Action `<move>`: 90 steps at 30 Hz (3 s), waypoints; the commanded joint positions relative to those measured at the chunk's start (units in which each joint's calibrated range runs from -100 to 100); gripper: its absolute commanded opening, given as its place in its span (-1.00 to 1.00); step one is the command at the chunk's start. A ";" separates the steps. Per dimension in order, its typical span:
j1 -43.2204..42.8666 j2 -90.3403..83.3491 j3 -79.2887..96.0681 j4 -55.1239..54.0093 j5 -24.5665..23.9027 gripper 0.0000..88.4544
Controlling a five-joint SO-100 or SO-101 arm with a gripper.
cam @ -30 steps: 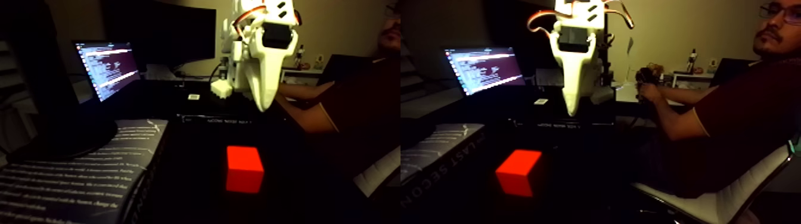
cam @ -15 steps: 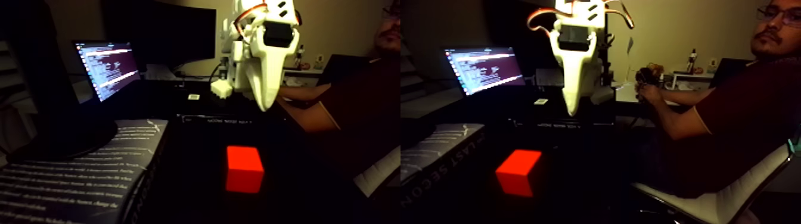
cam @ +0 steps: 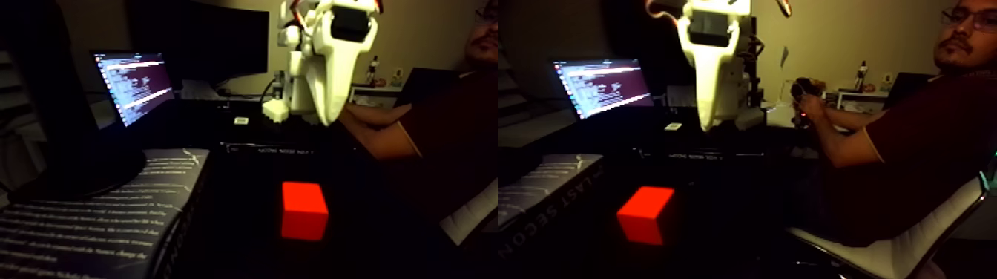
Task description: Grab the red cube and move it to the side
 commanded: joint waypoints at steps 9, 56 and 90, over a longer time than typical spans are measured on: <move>0.59 26.28 -14.50 -9.38 4.87 -0.98; 6.25 64.01 -45.52 2.36 42.64 -0.92; 11.91 77.12 -50.24 -10.65 42.53 -0.35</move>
